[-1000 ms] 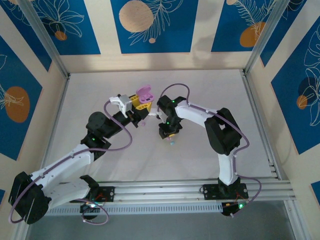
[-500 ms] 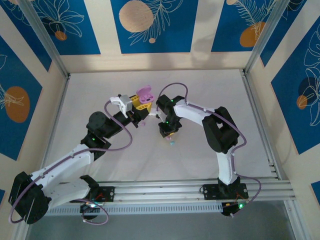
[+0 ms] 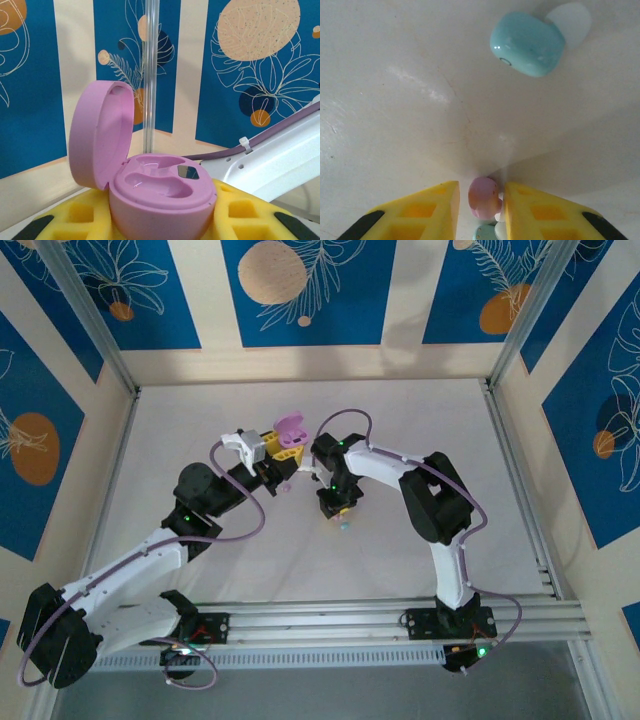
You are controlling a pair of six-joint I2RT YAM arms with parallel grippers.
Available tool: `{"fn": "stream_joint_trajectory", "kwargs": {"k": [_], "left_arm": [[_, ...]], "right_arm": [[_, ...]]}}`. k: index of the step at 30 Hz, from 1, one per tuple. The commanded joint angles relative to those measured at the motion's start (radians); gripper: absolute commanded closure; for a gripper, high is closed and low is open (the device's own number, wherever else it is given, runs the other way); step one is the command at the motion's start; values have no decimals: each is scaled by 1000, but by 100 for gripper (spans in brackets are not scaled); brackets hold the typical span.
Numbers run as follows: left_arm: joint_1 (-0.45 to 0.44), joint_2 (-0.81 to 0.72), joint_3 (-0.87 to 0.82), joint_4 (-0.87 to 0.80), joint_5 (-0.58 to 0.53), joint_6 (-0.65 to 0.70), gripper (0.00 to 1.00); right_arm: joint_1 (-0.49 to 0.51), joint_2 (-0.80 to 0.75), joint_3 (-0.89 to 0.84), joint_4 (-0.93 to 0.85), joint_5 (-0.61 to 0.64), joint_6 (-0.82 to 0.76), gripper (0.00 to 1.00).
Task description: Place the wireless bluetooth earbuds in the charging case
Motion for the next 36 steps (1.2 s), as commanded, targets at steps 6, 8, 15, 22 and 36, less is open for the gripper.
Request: {"fn": "stream_joint_trajectory", "kwargs": {"k": [6,8,15,22,36], "left_arm": [[-9,-1,15,17,-13,-7,72],[-10,1,18,18,-11,-7,72],[-9,0,16,12,-13,-6,72],[-10,-3,12,6,-19,-7,72],[-8,-8,12,-9,-25,-8,72]], "right_arm": [[-6,19,27,-29,21,15,71],[-10,20,26,-26,25,24,71],[-20,20,28,-26,29,29,71],[-20,45,38,-30,21,22,71],[-5,47,48,-55,23,31,70]]}}
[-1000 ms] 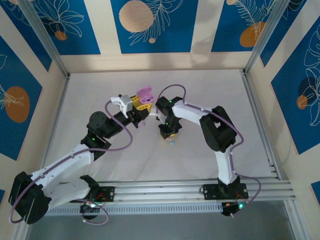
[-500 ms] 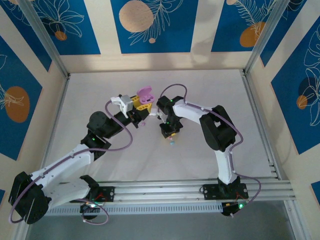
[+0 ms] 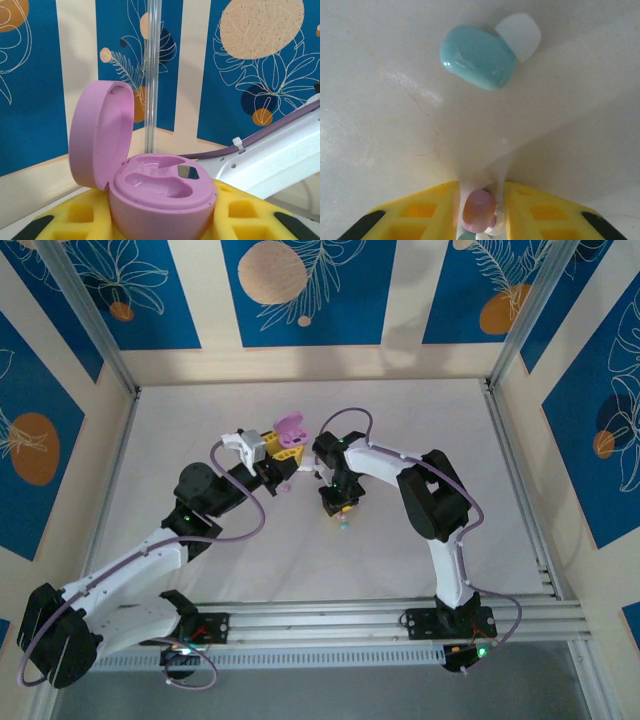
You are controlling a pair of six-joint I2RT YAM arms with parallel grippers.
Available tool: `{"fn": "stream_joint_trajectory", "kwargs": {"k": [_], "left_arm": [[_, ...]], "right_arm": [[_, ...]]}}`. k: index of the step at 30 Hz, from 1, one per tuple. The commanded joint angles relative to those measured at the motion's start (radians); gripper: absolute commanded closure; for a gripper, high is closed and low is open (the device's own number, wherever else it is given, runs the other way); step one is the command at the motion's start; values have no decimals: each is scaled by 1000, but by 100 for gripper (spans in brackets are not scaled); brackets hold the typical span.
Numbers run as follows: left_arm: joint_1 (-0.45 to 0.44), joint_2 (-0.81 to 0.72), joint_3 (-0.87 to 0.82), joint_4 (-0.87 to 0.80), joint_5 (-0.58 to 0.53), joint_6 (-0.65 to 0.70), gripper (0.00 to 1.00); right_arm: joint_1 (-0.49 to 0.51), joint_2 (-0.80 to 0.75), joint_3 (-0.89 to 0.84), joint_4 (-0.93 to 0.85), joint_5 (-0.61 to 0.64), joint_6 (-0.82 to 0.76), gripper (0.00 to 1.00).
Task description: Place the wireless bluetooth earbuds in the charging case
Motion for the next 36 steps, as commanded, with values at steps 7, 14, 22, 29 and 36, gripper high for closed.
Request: {"fn": "stream_joint_trajectory", "kwargs": {"k": [7,14,22,29,36], "left_arm": [[-10,-8,12,1,-18,-9,72],[-9,-3,15,1,-16,-11,72],[-9,-8,11,-7,-27,-9,72],[-9,-3,10,-6,-50,-12,72],[-9,-5,4,-2,-68,-5,72]], "right_arm": [[20,17,20,-45,11,19,71],[25,4,19,-43,24,29,75],[0,-126,4,0,-52,71,78],[-135,-358,-108,163,-489,149,78],[-243,-485,-180,291,-864,218,78]]}}
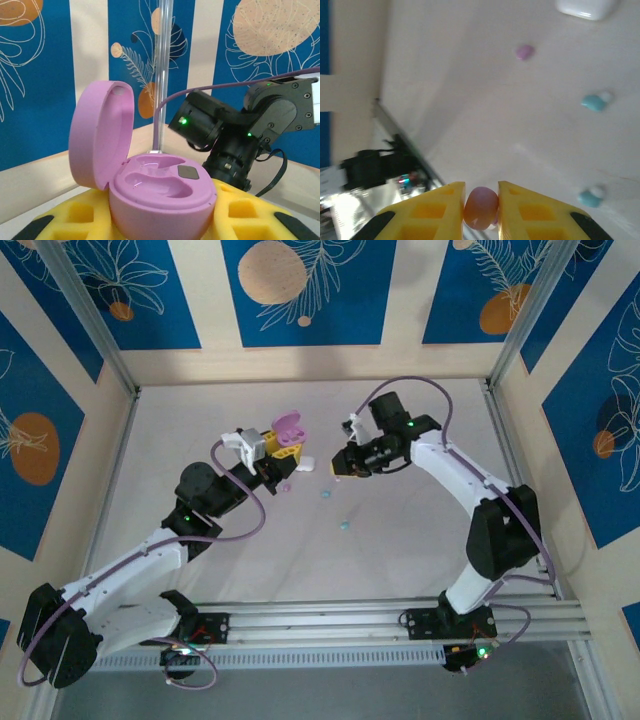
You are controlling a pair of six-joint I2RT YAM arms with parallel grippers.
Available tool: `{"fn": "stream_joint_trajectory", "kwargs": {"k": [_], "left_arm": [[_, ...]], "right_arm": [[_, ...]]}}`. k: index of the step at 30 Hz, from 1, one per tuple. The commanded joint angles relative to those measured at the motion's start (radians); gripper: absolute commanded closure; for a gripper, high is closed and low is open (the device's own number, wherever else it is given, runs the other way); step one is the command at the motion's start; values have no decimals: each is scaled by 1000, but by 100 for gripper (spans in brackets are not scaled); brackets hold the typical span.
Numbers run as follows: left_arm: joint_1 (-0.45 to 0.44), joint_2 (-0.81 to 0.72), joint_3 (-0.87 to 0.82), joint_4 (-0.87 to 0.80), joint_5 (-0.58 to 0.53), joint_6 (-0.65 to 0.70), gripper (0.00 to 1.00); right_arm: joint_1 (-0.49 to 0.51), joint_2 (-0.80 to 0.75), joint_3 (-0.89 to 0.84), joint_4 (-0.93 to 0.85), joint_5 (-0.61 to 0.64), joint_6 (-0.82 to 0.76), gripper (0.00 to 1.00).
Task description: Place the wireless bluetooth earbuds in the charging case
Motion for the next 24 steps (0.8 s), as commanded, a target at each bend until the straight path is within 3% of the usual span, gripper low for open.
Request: {"fn": "stream_joint_trajectory", "kwargs": {"k": [1,7,12,17,24], "left_arm": [[-9,-5,4,16,-25,-2,72],[-8,-2,0,15,-25,7,72],[-7,5,3,11,-24,19,72],[-7,13,5,-4,-13,35,72],[-7,29,5,-32,6,48,71]], "right_arm": [[-16,-38,-27,72,-290,51,77],[-38,-83,-18,114,-468,69,78],[-46,-106,-5,123,-541,78,77],[-54,-117,5,125,-540,106,77],[-67,-122,28,118,-423,220,77]]}}
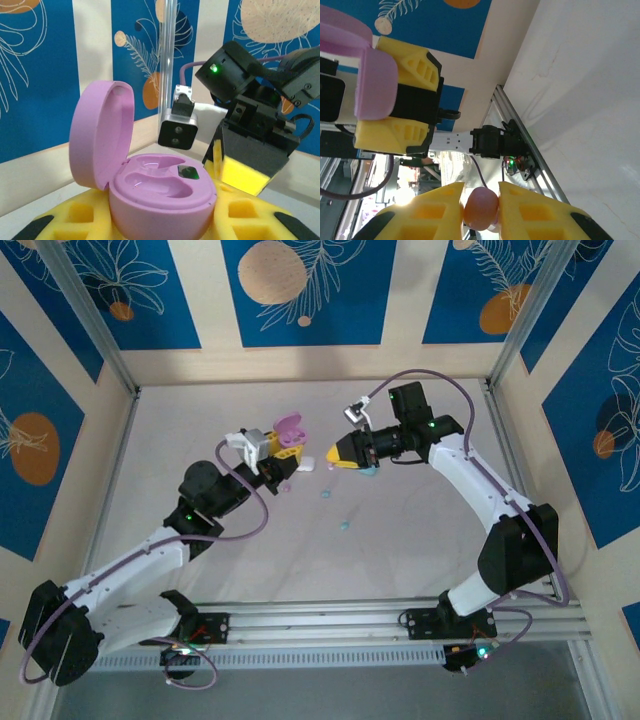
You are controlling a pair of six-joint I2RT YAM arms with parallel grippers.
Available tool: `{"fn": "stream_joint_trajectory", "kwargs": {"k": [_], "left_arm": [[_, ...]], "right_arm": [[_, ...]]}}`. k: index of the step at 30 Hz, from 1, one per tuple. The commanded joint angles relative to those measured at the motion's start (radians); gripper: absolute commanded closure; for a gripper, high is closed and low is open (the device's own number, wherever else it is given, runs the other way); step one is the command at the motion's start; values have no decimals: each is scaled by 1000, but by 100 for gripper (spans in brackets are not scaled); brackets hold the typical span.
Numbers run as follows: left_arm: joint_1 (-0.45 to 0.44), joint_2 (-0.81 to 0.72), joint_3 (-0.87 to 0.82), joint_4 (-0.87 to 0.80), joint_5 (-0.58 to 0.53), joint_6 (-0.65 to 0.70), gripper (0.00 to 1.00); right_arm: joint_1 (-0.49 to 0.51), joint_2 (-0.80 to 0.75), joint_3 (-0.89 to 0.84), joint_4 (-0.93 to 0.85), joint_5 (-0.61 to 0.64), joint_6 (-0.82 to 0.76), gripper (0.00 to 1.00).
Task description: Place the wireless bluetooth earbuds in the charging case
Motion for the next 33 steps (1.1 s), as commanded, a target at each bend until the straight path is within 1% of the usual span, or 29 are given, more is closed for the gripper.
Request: {"fn": "stream_joint_trajectory", "kwargs": {"k": [1,5,8,11,16,21,23,26,29,33], "left_arm": [[-7,13,5,-5,22,21,71],[-7,23,-3,-5,26,21,71],[-9,26,-11,3,28,18,71],[-7,27,-24,14,25,18,71],[-8,29,-30,7,36,29,71],[-8,30,-32,-7,49,46,71],[-7,30,-34,-6,50,48,70],[-8,32,-35,-4,49,49,70],[-7,35,-35,-4,55,53,70],[-9,38,-33,-8,70,54,70]], "right_arm": [[-10,-28,35,-1,52,97,77],[-21,-33,-1,101,35,230,77],[-33,-34,-42,207,-1,327,77],[-43,-28,-61,258,-42,372,77],[-49,-30,-69,284,-80,426,77],[-61,-36,-135,465,-113,604,77],[-62,-36,-143,496,-119,632,77],[-63,-31,-138,497,-126,634,77],[-62,-35,-138,500,-118,640,77],[-61,-50,-148,543,-106,687,77]]}}
